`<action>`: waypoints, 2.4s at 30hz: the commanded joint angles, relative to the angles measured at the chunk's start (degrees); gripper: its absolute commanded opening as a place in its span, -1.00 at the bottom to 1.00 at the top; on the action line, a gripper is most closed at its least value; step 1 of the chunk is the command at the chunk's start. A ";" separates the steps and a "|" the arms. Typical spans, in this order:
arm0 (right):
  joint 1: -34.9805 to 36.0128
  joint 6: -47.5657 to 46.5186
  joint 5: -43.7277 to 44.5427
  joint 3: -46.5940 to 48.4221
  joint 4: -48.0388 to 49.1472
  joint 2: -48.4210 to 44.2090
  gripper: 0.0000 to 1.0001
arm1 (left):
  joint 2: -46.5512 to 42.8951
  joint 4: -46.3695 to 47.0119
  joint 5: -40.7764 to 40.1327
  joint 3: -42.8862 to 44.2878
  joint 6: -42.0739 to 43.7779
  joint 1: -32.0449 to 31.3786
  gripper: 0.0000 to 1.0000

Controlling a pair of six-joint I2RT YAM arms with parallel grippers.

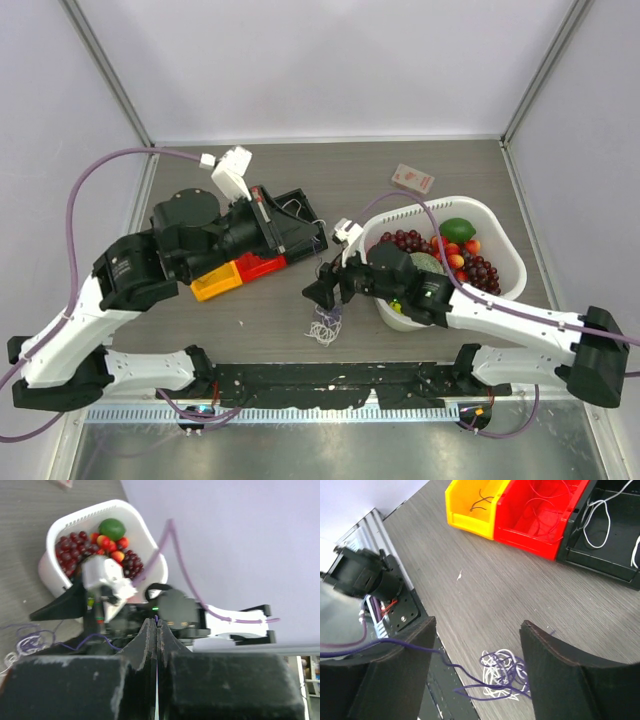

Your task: Untangle the cables

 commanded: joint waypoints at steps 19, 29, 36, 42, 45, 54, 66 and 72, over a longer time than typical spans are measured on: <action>1.34 3.77 14.20 -12.39 3.75 4.39 0.19 | 12.59 -1.88 -12.79 40.86 13.09 0.21 -1.00; 1.42 -0.53 10.95 -2.04 4.28 -3.00 0.68 | 12.16 -1.53 -12.01 39.21 10.55 0.12 -1.00; 1.42 -2.73 3.39 12.73 3.13 0.51 0.65 | 10.23 -0.56 -12.09 36.21 9.14 0.21 -1.00; 1.42 1.13 10.02 17.03 -1.58 -0.36 0.62 | 9.70 -0.65 -12.88 36.47 8.79 0.21 -1.00; 1.34 3.51 11.04 20.47 -5.56 -0.27 0.62 | 9.44 -1.09 -13.15 36.13 8.44 0.12 -1.00; 1.51 6.67 6.64 18.02 -3.64 1.21 0.25 | 9.17 -1.00 -13.24 35.68 8.35 0.12 -1.00; 3.18 8.44 -1.90 15.91 -1.87 -0.35 0.41 | 8.91 -0.83 -13.41 35.24 7.73 0.12 -1.00; 3.71 6.76 2.25 15.65 -4.69 -3.87 0.63 | 8.91 -1.09 -13.41 34.80 7.38 0.21 -1.00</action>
